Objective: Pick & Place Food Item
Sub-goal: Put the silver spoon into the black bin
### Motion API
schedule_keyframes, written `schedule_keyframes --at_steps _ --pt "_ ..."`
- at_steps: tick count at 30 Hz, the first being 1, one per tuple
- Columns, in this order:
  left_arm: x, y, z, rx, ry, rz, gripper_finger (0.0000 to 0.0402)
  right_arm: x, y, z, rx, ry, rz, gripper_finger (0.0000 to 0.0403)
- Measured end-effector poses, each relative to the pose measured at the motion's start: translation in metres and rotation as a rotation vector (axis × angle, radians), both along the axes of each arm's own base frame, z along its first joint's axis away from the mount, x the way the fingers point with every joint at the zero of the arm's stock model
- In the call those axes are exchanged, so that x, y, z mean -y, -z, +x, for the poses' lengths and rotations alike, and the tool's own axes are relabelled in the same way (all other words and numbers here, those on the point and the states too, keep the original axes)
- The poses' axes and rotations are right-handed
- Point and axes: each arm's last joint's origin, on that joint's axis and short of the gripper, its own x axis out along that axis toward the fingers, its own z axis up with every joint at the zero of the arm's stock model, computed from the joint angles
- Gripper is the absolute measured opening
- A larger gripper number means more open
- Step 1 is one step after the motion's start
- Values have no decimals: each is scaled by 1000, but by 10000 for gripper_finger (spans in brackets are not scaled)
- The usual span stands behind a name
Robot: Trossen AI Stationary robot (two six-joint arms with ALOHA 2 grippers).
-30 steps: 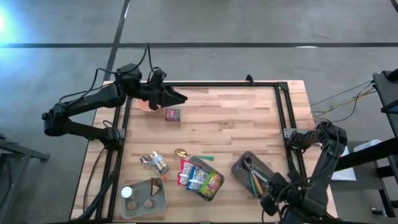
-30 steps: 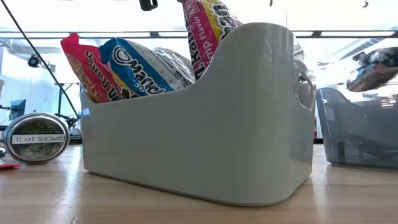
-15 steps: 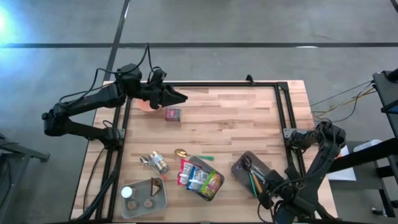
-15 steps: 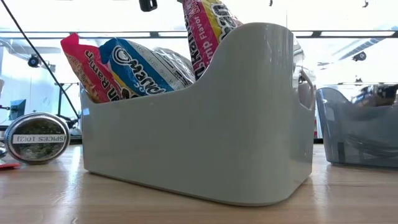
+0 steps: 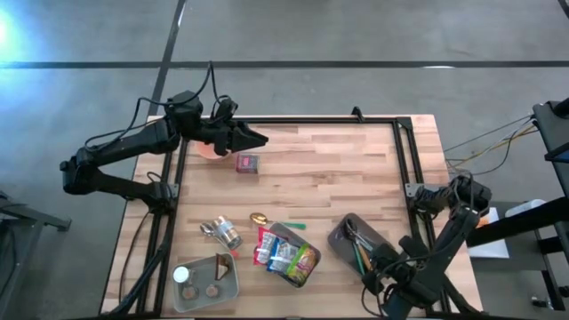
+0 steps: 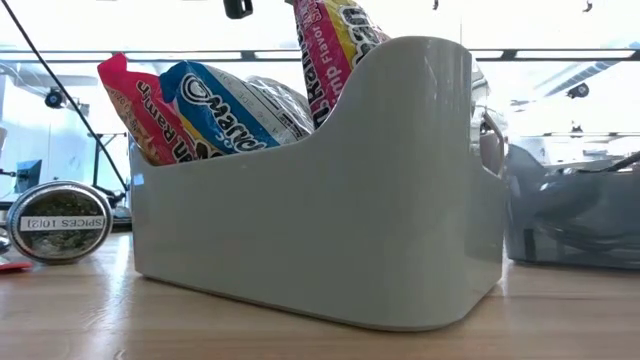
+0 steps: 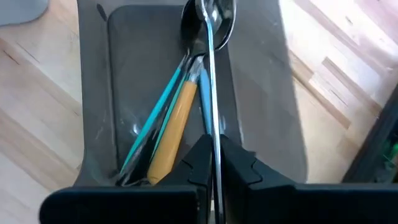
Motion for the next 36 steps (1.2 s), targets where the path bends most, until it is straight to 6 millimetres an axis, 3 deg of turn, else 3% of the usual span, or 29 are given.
schedule_keyframes --at_steps 16,36 --pt "0 0 0 0 -5 0 240 -4 34 14 -81 -81 -69 11" --pt "0 0 0 0 -4 3 240 -7 36 25 -104 -199 6 11"
